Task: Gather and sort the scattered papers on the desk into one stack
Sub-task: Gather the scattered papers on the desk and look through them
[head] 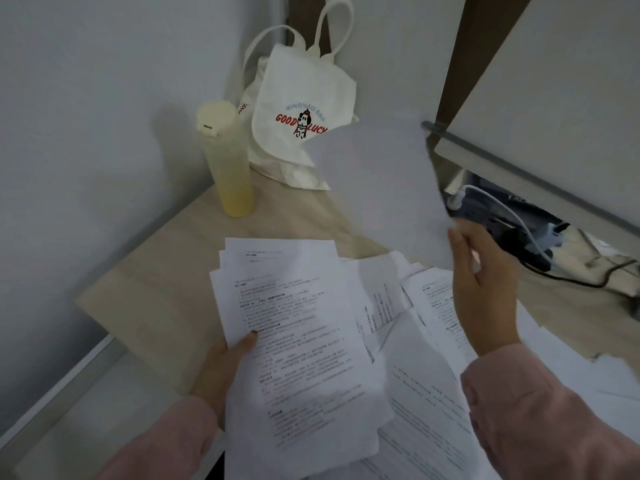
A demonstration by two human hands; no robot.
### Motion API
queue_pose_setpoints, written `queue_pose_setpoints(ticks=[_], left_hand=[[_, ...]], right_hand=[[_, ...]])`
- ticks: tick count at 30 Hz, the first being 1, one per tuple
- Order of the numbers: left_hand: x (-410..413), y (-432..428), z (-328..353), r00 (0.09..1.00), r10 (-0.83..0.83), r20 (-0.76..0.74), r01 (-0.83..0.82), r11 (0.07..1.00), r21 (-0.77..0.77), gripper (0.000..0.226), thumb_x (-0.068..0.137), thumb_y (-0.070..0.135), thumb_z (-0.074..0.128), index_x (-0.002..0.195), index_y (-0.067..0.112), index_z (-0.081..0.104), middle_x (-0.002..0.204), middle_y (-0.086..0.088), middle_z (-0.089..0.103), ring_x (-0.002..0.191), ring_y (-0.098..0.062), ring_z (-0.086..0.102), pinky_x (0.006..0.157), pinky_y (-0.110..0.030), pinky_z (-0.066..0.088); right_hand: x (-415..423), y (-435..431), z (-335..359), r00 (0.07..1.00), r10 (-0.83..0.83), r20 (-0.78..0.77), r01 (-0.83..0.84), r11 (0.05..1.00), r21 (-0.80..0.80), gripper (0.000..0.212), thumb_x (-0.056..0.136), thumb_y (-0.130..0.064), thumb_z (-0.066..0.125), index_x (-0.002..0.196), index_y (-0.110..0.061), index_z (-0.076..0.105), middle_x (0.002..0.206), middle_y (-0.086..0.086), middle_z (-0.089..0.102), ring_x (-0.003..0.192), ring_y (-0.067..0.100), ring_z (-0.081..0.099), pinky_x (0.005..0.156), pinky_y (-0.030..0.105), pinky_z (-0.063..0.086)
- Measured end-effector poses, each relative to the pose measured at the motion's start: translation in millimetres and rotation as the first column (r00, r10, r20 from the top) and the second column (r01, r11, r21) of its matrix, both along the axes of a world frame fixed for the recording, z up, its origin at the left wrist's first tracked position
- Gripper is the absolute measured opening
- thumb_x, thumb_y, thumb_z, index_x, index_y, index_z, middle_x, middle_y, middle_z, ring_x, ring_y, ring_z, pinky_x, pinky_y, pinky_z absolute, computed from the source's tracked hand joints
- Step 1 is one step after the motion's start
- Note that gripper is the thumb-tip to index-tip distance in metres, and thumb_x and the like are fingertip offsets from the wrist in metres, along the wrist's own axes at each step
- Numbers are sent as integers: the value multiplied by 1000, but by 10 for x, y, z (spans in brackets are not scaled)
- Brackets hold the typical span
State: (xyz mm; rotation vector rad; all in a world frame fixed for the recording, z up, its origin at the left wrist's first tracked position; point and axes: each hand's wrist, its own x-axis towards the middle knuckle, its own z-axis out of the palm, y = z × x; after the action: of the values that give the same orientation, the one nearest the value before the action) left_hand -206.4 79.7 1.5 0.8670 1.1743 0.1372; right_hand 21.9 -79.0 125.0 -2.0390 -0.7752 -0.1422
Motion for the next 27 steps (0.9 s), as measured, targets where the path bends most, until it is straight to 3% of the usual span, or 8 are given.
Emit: queue_pose_setpoints(ticks=[3, 5, 9, 14, 16, 20, 23, 27], left_hand=[[-10, -4, 10, 1000, 6, -3, -6, 999, -41, 20, 89, 23, 59, 108, 18, 60, 97, -2, 66, 89, -23, 61, 89, -40, 47], [-13, -1, 2, 1000, 6, -2, -6, 998, -68, 11, 90, 24, 57, 99, 18, 60, 94, -4, 64, 89, -24, 60, 86, -38, 47], [18, 11, 42, 1000, 30, 6, -29, 997, -71, 20, 96, 24, 45, 85, 15, 59, 85, -4, 59, 77, -19, 54, 70, -28, 44], [-13, 52, -24, 998, 62, 34, -56, 987, -150, 40, 89, 58, 37, 105, 26, 55, 100, -2, 62, 92, -21, 58, 86, -39, 45], [-6, 62, -37, 998, 49, 29, -44, 986, -160, 40, 85, 58, 45, 106, 26, 58, 103, -1, 63, 95, -20, 59, 85, -39, 47], [-36, 95, -149, 994, -44, -101, 46, 999, 17, 55, 82, 29, 67, 132, 12, 50, 130, -9, 58, 114, -27, 55, 106, -45, 40], [-2, 79, -143, 980, -121, -160, 133, 989, 65, 35, 88, 6, 56, 123, 5, 55, 116, -13, 61, 89, -24, 59, 87, -36, 46], [74, 76, 50, 971, -189, -146, 222, 940, 259, 38, 88, -2, 47, 120, 14, 53, 105, -7, 61, 79, -11, 56, 70, -29, 44]], right_hand=[[-298, -87, -254, 982, 162, 101, -146, 978, -148, 26, 93, -20, 42, 112, -23, 59, 105, -13, 60, 97, -5, 50, 91, 0, 35], [-497, -154, -480, 945, 289, 155, -246, 937, -249, 28, 94, -23, 40, 115, -20, 58, 112, -2, 64, 105, 5, 53, 101, 10, 35], [-799, -335, -919, 830, 501, 246, -389, 836, -387, 32, 86, -12, 52, 116, -20, 59, 115, 8, 68, 109, 16, 56, 105, 28, 38], [-1018, -523, -1229, 730, 650, 212, -497, 717, -488, 39, 82, -12, 55, 119, -24, 55, 118, 3, 67, 113, 14, 56, 99, 33, 46], [-1037, -594, -1340, 722, 665, 193, -505, 696, -511, 40, 81, -14, 56, 120, -24, 54, 120, 3, 66, 116, 14, 54, 101, 32, 45], [-1070, -725, -1517, 700, 697, 154, -509, 639, -577, 32, 89, -17, 48, 119, -24, 54, 122, 3, 65, 116, 15, 55, 102, 32, 44], [-1081, -767, -1543, 739, 674, 25, -531, 604, -595, 31, 94, -32, 40, 120, -23, 55, 121, 0, 65, 111, 12, 60, 99, 32, 46], [-973, -621, -1339, 934, 267, -237, -348, 828, -440, 36, 92, -43, 42, 127, -36, 45, 127, -13, 52, 117, 4, 47, 100, 18, 35]])
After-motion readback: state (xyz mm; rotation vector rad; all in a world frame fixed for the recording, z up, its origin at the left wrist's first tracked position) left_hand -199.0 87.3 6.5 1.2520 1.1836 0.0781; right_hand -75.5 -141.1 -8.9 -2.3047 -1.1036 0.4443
